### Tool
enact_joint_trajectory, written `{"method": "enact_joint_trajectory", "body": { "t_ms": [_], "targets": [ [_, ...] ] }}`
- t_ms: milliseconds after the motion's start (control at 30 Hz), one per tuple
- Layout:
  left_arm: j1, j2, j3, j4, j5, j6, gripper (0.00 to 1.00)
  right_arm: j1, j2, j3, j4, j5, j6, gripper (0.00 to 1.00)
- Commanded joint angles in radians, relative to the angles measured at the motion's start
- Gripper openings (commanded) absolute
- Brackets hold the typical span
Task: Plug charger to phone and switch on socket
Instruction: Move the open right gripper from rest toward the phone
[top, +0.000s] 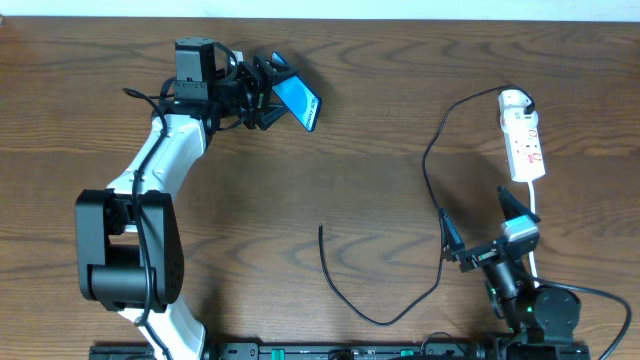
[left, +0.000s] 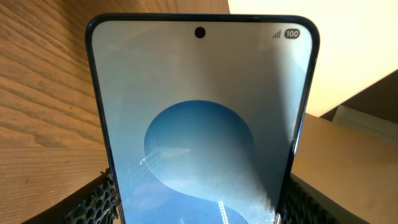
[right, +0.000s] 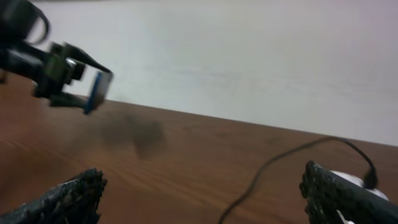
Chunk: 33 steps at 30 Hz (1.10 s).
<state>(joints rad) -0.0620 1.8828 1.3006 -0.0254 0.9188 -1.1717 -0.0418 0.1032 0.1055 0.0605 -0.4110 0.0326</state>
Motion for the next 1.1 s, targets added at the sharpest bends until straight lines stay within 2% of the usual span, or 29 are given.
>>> {"method": "enact_joint_trajectory", "body": {
  "t_ms": [0, 333, 500, 567, 767, 1067],
  "targets": [
    [0.000, -0.026, 0.005, 0.009, 0.038, -0.001, 0.08, -0.005, 0.112, 0.106, -0.001, -0.091, 0.019, 0.99],
    [0.000, -0.026, 0.005, 0.009, 0.038, -0.001, 0.07, -0.005, 0.629, 0.351, 0.011, -0.335, 0.019, 0.99],
    [0.000, -0.026, 0.005, 0.009, 0.038, -0.002, 0.08, 0.007, 0.864, 0.407, 0.162, -0.413, 0.026, 0.99],
    [0.000, -0.026, 0.005, 0.009, 0.038, -0.002, 0.08, 0.030, 0.966, 0.412, 0.298, -0.415, 0.083, 0.99],
    [0.000, -0.026, 0.005, 0.009, 0.038, -0.001, 0.07, 0.102, 1.144, 0.415, 0.532, -0.407, 0.174, 0.99],
    [0.000, -0.026, 0.005, 0.009, 0.037, -0.001, 0.08, 0.219, 1.202, 0.419, 0.580, -0.245, 0.237, 0.99]
  ]
}}
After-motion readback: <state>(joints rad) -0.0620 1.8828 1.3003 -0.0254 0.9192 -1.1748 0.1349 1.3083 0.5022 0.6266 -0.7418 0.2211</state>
